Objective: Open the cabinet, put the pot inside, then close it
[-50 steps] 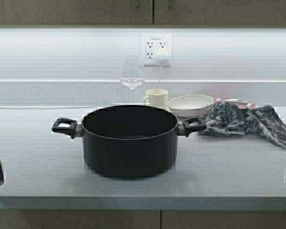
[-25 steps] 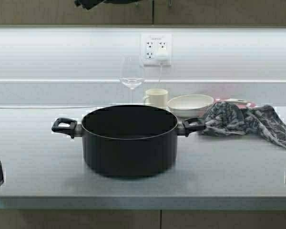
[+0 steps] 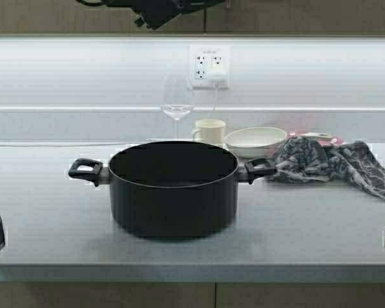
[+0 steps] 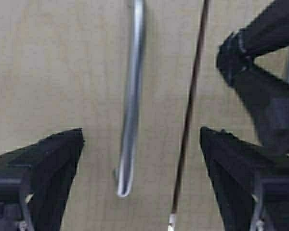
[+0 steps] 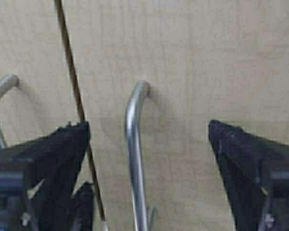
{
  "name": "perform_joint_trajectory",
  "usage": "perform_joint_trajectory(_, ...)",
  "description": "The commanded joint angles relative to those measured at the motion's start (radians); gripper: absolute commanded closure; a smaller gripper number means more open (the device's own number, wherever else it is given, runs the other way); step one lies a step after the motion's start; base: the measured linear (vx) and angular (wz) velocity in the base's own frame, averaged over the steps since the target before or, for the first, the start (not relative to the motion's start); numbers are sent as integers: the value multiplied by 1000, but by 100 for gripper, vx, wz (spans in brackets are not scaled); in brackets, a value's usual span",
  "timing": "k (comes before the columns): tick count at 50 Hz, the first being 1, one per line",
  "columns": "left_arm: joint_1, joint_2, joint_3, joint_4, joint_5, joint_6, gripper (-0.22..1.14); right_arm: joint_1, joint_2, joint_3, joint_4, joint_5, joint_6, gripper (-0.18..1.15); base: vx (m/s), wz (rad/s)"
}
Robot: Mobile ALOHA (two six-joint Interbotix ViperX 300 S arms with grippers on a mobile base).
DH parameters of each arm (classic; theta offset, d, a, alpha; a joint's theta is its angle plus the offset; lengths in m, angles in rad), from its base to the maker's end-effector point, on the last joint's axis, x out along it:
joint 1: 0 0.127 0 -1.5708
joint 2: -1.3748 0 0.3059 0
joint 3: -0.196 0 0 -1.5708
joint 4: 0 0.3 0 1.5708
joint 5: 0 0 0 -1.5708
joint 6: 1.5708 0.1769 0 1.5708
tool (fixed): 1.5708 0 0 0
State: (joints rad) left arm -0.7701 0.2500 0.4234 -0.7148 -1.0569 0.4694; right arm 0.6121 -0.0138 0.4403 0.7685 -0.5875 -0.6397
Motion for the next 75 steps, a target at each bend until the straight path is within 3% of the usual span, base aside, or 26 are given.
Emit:
perform_joint_trajectory(1,9,-2,-48,-21,-14,-2,-8,-5,3,-35,-2,-34,-5,4,0,0)
perform_joint_trajectory(9,38,29,-92,-49,-14,0,-5,-6,25,-51,-2,-52,-5,40,0,0)
perform_joint_trajectory(14,49,38,-109,-52,-8,9,10,-6,28,-61,-2,-46,-5,71,-1,-1)
perform_joint_trajectory(17,49,35,-107,-52,-6,15,30,-6,25,-61,-2,-35,-3,88,-1,3)
perform_joint_trajectory(20,49,28,-104,-52,6,17,60,-6,23,-61,-3,-29,-3,98,-1,2)
perform_joint_trajectory(22,48,18,-97,-52,23,18,83,-5,23,-61,-3,-29,-3,97,-2,1)
perform_joint_trajectory(25,49,8,-89,-49,46,12,106,-5,17,-63,-5,-25,-3,92,-3,1)
perform_joint_trajectory(27,49,5,-84,-49,48,14,105,-5,14,-61,-5,-21,-3,90,-3,1)
perform_joint_trajectory(33,49,-15,-72,-46,55,14,82,-6,-9,-55,-6,-2,-3,91,-2,2)
perform_joint_trajectory(40,46,-101,3,-28,104,20,89,-6,-74,-26,-5,91,-3,91,-1,-1)
perform_joint_trajectory(53,54,-351,186,35,272,57,88,-6,-252,80,-21,233,-29,91,1,-2)
perform_joint_trajectory(65,149,-555,256,40,565,140,88,-63,-362,135,-28,434,-51,91,0,-1)
perform_joint_trajectory(75,221,-666,275,41,726,173,88,-110,-443,187,-48,505,-51,91,-2,-1)
